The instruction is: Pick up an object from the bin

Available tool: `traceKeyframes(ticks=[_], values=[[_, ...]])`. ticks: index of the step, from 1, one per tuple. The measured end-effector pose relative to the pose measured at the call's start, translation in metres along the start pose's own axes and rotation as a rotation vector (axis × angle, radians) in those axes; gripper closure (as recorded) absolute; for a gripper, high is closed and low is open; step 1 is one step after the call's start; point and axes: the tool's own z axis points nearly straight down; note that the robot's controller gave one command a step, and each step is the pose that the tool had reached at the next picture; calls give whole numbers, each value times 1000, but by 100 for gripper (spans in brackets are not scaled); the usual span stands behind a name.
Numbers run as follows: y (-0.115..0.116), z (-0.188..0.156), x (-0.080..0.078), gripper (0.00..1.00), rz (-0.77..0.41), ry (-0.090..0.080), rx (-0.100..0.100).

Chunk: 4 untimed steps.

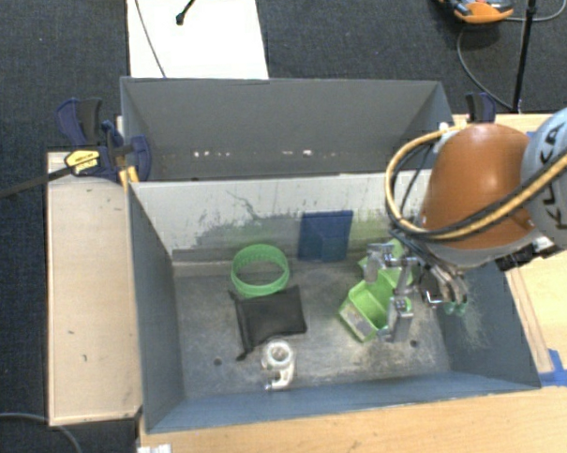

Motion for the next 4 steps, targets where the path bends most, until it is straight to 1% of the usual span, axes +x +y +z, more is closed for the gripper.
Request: traceKeyframes(ticks=[1, 2, 3, 4], values=[[0, 0, 0, 0, 0, 0, 0], [-15, 45, -14, 0, -14, -10, 0], [-34, 83, -17, 0, -201, -2, 2], [-44, 90, -29, 100, -311, -24, 1]])
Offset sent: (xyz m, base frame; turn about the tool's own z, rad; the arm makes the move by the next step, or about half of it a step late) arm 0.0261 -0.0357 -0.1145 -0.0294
